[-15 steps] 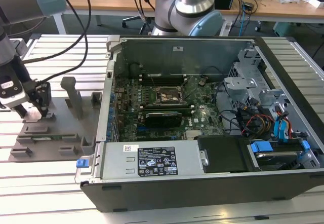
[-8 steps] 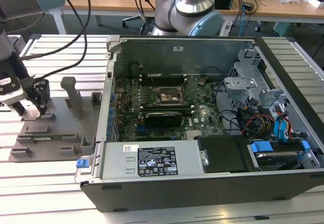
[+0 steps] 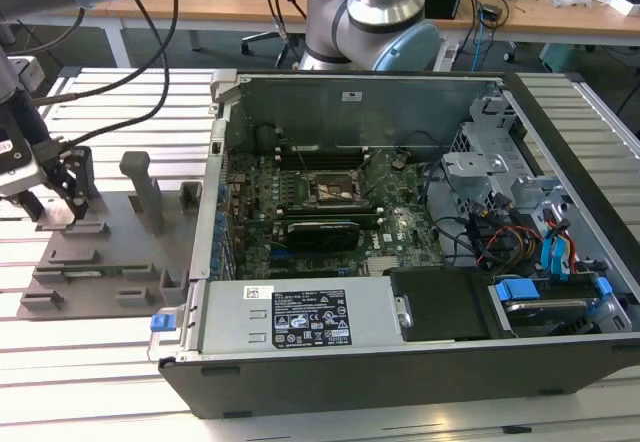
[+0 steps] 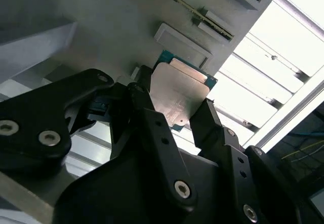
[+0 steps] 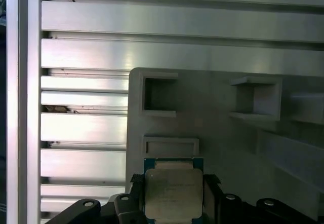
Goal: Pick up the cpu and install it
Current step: 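Pick up the cpu and move it towards the insertion slot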
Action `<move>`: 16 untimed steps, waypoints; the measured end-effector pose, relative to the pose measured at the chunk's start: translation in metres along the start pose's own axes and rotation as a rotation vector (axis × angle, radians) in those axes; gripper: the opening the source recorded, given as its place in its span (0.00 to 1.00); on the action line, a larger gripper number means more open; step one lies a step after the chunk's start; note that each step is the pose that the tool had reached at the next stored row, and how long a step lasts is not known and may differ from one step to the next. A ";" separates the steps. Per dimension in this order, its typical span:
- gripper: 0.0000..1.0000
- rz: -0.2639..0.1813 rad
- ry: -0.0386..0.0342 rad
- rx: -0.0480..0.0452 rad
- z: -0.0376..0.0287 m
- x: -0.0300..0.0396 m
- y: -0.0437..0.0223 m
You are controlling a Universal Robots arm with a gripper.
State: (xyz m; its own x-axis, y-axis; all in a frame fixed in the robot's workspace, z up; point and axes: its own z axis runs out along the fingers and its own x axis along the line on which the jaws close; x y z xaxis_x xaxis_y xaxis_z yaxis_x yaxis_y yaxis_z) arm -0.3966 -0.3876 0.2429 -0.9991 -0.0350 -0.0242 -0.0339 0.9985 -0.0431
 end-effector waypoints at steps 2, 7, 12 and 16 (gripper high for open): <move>0.55 0.000 0.0001 0.0000 -0.0026 -0.0001 -0.0001; 0.55 0.000 0.0001 0.0000 -0.0115 -0.0003 -0.0005; 0.55 0.000 0.0001 0.0000 -0.0169 -0.0004 -0.0007; 0.55 0.000 0.0000 0.0000 -0.0217 -0.0005 -0.0009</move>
State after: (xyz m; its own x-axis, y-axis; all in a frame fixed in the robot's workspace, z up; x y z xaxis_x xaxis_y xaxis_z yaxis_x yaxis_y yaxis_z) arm -0.3966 -0.3877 0.2646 -0.9991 -0.0350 -0.0242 -0.0340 0.9985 -0.0431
